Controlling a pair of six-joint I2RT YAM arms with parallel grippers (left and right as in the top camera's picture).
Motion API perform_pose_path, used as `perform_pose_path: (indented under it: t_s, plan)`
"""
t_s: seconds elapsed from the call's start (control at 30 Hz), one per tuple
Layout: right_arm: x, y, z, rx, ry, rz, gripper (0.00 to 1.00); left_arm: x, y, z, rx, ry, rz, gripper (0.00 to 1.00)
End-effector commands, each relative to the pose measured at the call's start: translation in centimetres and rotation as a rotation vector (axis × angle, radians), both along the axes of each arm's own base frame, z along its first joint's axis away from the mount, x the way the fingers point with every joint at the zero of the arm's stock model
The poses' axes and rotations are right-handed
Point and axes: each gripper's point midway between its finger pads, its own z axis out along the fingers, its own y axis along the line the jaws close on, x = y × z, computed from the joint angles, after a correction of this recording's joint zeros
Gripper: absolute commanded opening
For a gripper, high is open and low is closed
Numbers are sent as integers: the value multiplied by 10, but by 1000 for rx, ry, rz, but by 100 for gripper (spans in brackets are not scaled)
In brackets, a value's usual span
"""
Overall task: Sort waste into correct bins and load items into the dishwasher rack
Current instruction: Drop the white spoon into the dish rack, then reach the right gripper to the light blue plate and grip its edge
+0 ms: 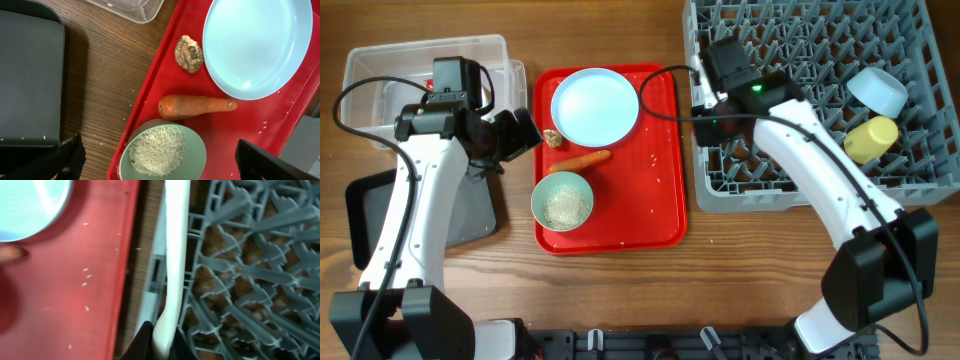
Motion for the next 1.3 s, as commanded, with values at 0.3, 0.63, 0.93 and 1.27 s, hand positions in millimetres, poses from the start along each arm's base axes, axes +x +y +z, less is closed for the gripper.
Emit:
perform_pose_path:
  t_s: [0.3,0.63,0.93,1.27]
  plan:
    - [-5,-14,-33,-44,103,-48,21,1,0,8,-10,-23,8,98]
    - [61,20,38,97,-181,-12,46,1,0,8,-10,-24,8,100]
    - [116,104,89,386,-477,165,50,1,0,8,-10,-23,8,100]
    - [114,152,-40,285,-306,235,56,1,-1,8,-10,-23,9,100]
